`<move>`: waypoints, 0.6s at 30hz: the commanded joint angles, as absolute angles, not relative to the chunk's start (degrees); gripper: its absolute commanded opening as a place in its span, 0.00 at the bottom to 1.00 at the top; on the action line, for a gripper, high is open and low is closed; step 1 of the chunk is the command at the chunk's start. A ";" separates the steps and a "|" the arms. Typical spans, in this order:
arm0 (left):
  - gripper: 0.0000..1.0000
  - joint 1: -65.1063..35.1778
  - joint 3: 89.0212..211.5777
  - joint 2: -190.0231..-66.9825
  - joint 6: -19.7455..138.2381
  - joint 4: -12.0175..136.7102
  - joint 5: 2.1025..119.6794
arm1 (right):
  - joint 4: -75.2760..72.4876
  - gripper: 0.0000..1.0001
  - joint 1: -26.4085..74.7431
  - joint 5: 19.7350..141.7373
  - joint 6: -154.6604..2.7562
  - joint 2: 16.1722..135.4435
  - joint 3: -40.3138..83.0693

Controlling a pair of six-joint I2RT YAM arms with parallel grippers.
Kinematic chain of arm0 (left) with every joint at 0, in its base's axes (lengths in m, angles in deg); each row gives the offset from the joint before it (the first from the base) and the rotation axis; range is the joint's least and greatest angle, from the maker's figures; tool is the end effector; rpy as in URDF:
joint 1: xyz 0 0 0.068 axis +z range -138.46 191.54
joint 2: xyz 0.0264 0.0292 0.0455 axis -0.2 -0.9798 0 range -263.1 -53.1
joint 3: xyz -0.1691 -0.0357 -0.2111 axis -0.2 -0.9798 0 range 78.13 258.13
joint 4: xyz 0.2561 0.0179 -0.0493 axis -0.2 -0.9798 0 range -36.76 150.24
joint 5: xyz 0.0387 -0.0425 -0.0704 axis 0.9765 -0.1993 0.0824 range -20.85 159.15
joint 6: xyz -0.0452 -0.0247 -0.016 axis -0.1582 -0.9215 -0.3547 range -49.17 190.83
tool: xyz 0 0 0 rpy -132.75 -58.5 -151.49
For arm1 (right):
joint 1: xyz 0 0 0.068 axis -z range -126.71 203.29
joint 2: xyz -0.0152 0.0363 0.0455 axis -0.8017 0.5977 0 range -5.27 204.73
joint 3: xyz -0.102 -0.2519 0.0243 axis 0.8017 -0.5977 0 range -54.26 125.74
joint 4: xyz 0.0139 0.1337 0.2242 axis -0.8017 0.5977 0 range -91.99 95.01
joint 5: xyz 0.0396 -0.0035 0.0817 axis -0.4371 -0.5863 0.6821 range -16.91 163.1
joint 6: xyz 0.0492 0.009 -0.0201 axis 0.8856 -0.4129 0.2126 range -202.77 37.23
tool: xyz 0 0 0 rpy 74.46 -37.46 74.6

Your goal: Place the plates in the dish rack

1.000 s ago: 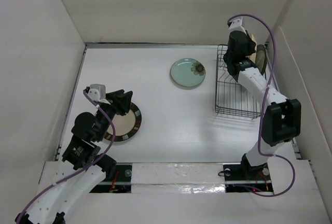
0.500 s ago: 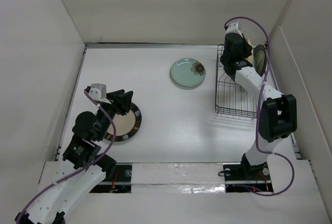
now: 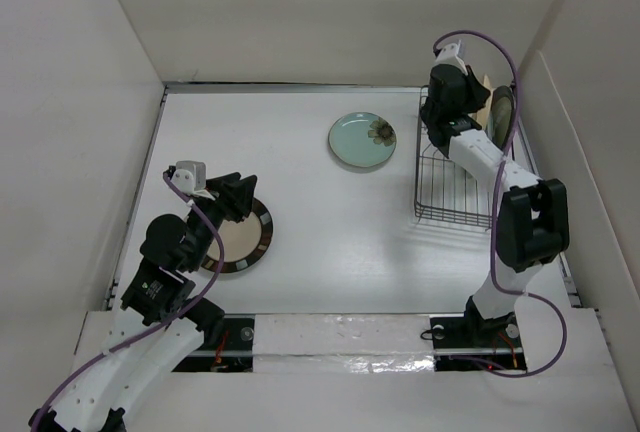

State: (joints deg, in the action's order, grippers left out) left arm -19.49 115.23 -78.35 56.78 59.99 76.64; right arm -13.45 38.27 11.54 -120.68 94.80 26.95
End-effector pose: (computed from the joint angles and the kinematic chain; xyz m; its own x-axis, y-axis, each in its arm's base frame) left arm 0.1016 -0.0557 0.3570 0.0696 -0.3228 -0.9439 0.4315 0.8628 -0.2632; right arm 0.4017 0.0754 0.3393 -0.5399 -0.4479 -0.7127 0.4904 0.5207 -0.6988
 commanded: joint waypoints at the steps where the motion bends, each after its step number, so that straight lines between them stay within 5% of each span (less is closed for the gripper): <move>1: 0.38 -19.23 115.13 -77.71 56.50 62.62 76.44 | -21.25 0.00 38.62 6.82 -121.80 93.69 28.27; 18: 0.38 -19.23 115.13 -78.14 56.50 62.88 76.01 | -13.77 0.00 41.07 16.83 -103.18 94.93 21.95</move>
State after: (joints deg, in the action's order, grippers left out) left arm -19.49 115.23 -78.20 56.78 59.99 76.64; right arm -9.67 39.25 15.34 -109.53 97.07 22.52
